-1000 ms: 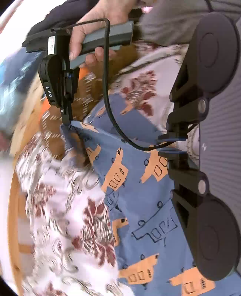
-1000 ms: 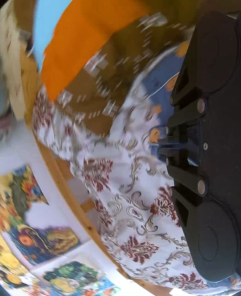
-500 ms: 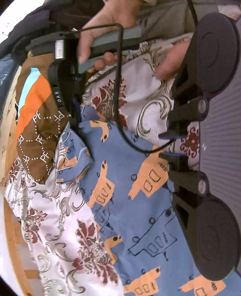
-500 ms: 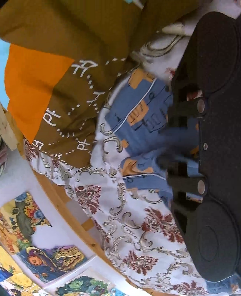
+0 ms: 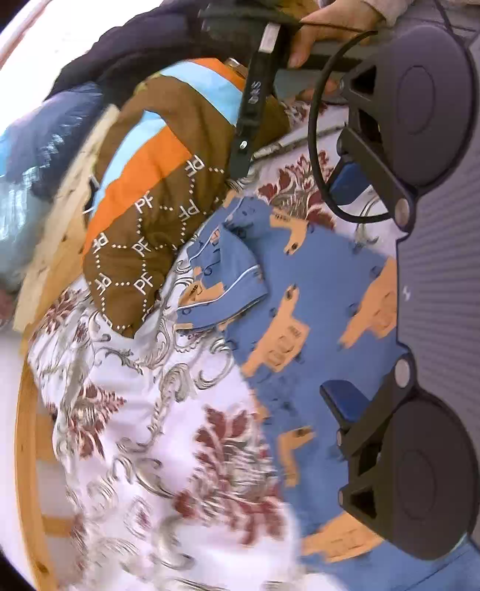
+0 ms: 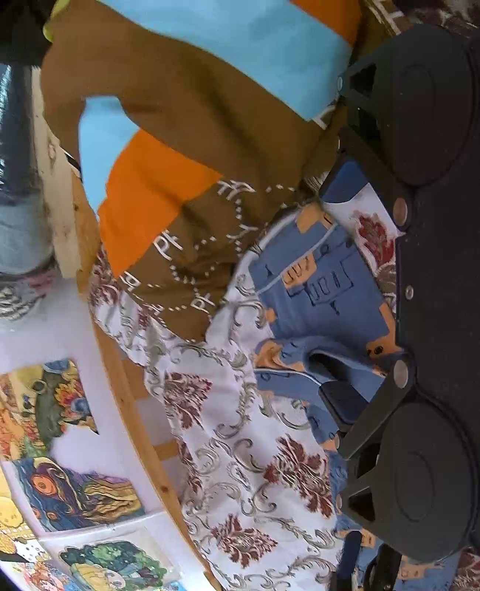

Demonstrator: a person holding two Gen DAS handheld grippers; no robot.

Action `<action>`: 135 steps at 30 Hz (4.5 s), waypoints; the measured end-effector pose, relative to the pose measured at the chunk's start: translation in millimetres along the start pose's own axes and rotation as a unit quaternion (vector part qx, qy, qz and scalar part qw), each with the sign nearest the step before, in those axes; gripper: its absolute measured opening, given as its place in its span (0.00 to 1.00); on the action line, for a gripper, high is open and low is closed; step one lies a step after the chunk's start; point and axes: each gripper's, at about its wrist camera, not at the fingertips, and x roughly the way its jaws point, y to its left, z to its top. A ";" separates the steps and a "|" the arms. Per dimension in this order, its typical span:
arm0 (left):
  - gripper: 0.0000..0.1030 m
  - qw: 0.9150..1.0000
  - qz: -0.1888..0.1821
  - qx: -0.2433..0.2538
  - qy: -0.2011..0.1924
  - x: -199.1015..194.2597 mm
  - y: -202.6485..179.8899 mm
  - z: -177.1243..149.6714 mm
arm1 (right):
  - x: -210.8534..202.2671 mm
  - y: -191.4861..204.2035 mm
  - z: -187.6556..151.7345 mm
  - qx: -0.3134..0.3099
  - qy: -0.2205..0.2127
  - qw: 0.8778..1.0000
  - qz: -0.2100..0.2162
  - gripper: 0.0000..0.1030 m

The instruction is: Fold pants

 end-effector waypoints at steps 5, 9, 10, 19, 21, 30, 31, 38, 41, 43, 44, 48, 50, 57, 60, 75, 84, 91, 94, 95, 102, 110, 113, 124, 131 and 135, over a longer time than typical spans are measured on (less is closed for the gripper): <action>1.00 0.977 -0.052 0.122 0.165 24.7 -2.3 28.7 | -0.5 -3.2 10.0 -0.025 -0.042 0.999 -0.013 0.99; 1.00 0.946 -0.122 0.146 0.265 23.8 -9.3 37.3 | -1.7 11.2 12.2 -0.111 -0.085 0.988 -0.066 0.99; 1.00 0.941 -0.131 0.152 0.272 19.1 -10.2 36.0 | -2.1 14.8 11.7 -0.135 -0.097 0.983 -0.080 0.99; 1.00 0.977 -0.014 0.106 0.185 2.9 20.2 68.6 | -4.7 55.1 -8.9 -0.289 -0.127 0.948 -0.045 0.99; 1.00 0.988 0.010 0.066 0.141 9.2 31.2 82.1 | 0.8 66.6 -18.1 -0.330 -0.122 0.936 -0.022 0.99; 1.00 0.996 -0.006 -0.063 0.058 101.6 64.6 146.6 | 47.7 125.1 -60.2 -0.473 -0.081 0.877 -0.003 0.99; 1.00 0.996 -0.013 -0.064 0.060 112.3 65.4 151.9 | 53.3 127.8 -63.3 -0.484 -0.077 0.872 -0.010 0.99; 1.00 0.995 -0.036 -0.015 0.090 156.1 56.3 161.3 | 76.7 141.1 -78.1 -0.538 -0.084 0.838 -0.030 0.99; 1.00 0.994 -0.035 -0.007 0.100 166.2 56.6 160.9 | 82.4 142.6 -79.2 -0.544 -0.088 0.834 -0.034 0.99; 1.00 0.994 -0.039 -0.004 0.103 172.0 56.7 160.2 | 84.5 142.0 -79.5 -0.544 -0.088 0.834 -0.034 0.99; 1.00 0.994 -0.040 -0.001 0.103 174.4 56.3 160.4 | 85.4 142.2 -79.5 -0.542 -0.087 0.835 -0.033 0.99; 0.98 0.995 -0.037 0.014 0.090 179.0 54.0 161.0 | 85.0 140.8 -79.0 -0.532 -0.082 0.842 -0.030 0.98; 0.87 0.996 -0.042 0.015 0.082 178.4 53.9 162.2 | 85.5 139.8 -76.7 -0.524 -0.074 0.848 -0.024 0.91; 0.27 0.992 -0.062 0.031 0.107 179.5 43.7 167.7 | 87.3 141.2 -79.8 -0.518 -0.037 0.854 -0.013 0.16; 0.16 0.991 -0.058 0.020 0.119 177.7 38.3 171.2 | 82.8 131.9 -61.9 -0.449 -0.024 0.893 -0.003 0.13; 0.10 0.991 -0.034 -0.081 0.106 181.5 -44.4 206.5 | 44.9 -19.5 11.5 0.125 -0.026 0.992 -0.011 0.13; 0.10 0.987 0.011 -0.133 0.089 223.9 -66.3 197.9 | 54.3 -50.6 -2.8 0.220 0.032 0.974 -0.044 0.14; 0.58 0.987 0.029 -0.135 0.079 234.5 -70.5 191.0 | 55.9 -55.6 -10.4 0.237 0.055 0.968 -0.064 0.51; 0.76 0.990 0.041 -0.123 0.058 224.3 -71.8 189.7 | 55.7 -49.8 -9.8 0.228 0.050 0.971 -0.056 0.77; 0.79 0.991 0.038 -0.120 0.055 220.0 -71.5 189.4 | 55.0 -47.0 -10.0 0.223 0.048 0.972 -0.055 0.85; 0.98 0.989 0.054 -0.134 0.007 158.9 -50.9 167.5 | 39.8 -36.3 -14.5 0.197 0.058 0.978 -0.033 0.99; 1.00 0.992 0.095 -0.077 -0.009 54.9 -18.7 73.7 | 34.0 -47.6 -6.7 0.199 0.088 0.976 0.021 0.99; 1.00 0.990 0.119 -0.081 0.012 24.2 -9.2 28.3 | 34.5 -39.9 -7.8 0.176 0.101 0.978 0.041 0.99; 1.00 0.964 0.192 -0.151 0.108 -27.3 36.8 -81.2 | 73.1 12.2 -26.7 0.099 0.200 0.962 0.157 0.99; 1.00 0.958 0.174 -0.219 0.071 -87.1 68.2 -98.8 | 54.6 31.0 -11.2 0.063 0.177 0.966 0.178 0.99; 1.00 0.959 0.183 -0.216 0.031 -121.0 84.7 -100.1 | 51.9 81.3 -11.8 -0.070 0.155 0.965 0.202 0.99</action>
